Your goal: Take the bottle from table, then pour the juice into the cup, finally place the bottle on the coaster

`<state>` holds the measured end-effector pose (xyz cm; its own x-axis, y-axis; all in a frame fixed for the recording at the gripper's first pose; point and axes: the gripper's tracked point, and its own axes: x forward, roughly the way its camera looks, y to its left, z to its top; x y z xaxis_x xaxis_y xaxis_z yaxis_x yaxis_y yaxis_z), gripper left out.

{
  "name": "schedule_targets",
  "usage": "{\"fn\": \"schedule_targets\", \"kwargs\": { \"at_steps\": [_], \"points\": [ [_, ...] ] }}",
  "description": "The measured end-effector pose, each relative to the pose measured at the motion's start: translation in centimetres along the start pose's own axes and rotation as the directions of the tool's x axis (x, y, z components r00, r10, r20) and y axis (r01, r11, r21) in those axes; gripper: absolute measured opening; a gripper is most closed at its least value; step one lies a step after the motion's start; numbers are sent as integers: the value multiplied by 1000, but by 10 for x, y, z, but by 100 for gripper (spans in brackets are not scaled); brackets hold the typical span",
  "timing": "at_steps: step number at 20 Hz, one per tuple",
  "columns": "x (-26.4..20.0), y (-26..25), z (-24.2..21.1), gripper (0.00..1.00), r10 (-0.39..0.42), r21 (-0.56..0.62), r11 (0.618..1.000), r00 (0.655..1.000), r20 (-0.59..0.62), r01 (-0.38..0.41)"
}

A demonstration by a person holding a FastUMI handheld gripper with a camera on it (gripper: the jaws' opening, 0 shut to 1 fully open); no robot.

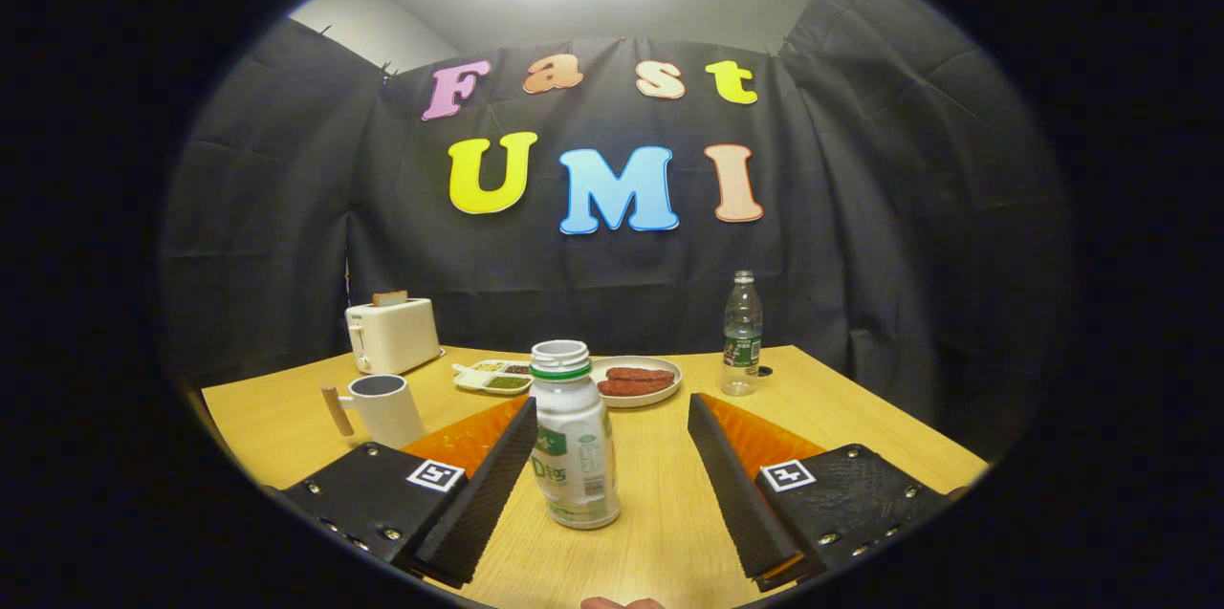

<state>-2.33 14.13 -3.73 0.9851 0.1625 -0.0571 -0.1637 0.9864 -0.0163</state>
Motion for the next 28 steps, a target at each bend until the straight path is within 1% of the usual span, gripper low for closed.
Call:
{"fn": "schedule_targets", "kwargs": {
  "at_steps": [4,7,12,21,22,25,28],
  "points": [
    [9,20,-11,97,21,-10,1000,1000,-13,-21],
    [21,25,-16,97,11,-8,1000,1000,-17,-11],
    [45,17,-30,97,-66,-8,998,997,-44,65],
    [74,12,-55,96,-123,-23,992,986,-110,121],
    [77,13,-60,94,-118,-19,993,985,-122,117],
    [81,16,-65,74,-108,-22,994,984,-141,106],
    [82,18,-64,72,-109,-38,994,983,-150,105]
  ]
}}
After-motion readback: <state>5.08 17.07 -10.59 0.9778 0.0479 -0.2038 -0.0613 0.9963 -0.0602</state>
